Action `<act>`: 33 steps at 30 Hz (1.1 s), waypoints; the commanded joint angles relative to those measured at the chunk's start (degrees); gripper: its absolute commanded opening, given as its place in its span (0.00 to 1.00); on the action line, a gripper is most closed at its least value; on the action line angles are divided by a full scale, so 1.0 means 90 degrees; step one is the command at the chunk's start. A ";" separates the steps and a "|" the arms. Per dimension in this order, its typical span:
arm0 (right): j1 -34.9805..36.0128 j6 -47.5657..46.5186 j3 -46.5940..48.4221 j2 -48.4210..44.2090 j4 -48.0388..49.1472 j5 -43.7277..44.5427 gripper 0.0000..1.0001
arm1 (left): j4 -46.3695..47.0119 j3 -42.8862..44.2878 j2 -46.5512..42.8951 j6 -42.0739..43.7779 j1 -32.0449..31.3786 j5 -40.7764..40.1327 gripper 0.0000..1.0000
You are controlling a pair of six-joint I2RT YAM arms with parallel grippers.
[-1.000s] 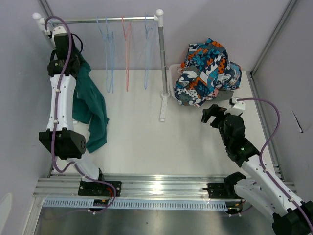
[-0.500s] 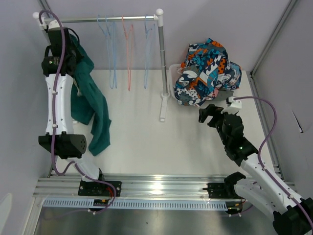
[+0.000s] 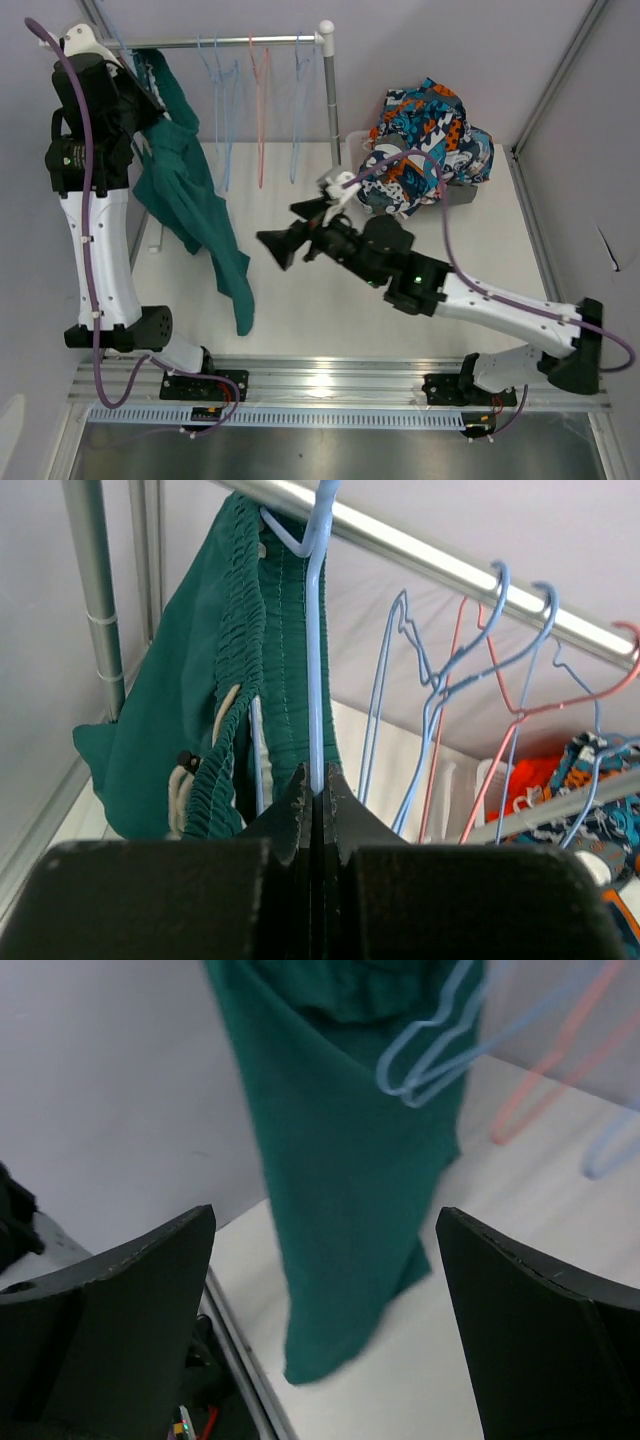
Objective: Remove the shorts from the hanger
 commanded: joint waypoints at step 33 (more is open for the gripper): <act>0.2128 0.0854 0.0453 0.3292 0.0729 0.1879 0.00 | 0.0282 0.0175 -0.0958 0.0286 0.0275 0.0734 0.00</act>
